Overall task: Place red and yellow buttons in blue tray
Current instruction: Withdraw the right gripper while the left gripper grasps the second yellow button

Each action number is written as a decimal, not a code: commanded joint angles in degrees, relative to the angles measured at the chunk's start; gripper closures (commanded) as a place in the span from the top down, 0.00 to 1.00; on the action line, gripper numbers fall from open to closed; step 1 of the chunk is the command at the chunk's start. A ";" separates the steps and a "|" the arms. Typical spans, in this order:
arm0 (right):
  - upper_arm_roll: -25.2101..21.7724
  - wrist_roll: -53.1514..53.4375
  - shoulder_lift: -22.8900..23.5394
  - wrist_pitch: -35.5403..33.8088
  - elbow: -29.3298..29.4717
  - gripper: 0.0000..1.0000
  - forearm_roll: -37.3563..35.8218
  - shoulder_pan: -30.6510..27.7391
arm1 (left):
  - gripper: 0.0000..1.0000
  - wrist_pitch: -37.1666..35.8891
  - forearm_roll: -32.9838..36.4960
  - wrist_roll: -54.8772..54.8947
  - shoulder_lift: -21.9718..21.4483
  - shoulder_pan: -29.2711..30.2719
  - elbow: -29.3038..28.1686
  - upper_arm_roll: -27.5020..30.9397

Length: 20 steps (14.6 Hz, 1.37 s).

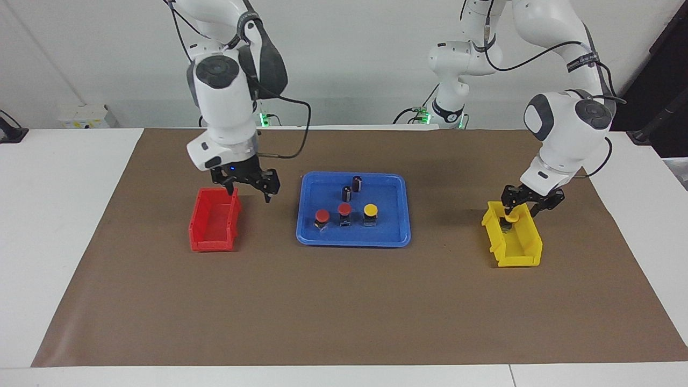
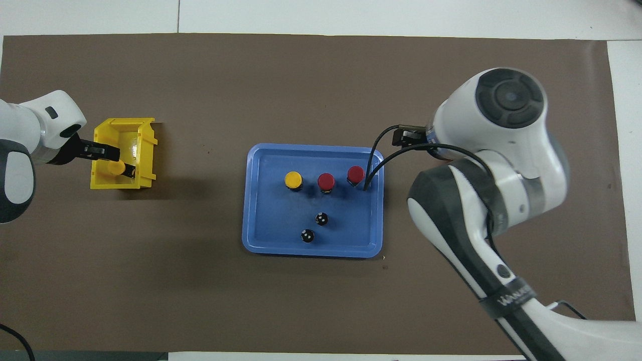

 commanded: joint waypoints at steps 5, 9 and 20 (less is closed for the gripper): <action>0.09 -13.62 -6.59 -12.74 4.16 1.00 0.55 -11.40 | 0.72 4.48 -2.21 -4.41 -0.62 0.31 -4.07 0.04; -0.88 -24.34 -6.33 -16.54 6.20 1.00 0.81 -16.76 | 0.72 7.47 -2.21 -4.51 -0.18 0.57 -5.91 0.04; -3.95 -26.83 -6.68 -16.27 5.15 1.00 3.89 -16.33 | 0.02 -4.50 -2.29 -5.91 -0.44 0.31 4.05 -0.22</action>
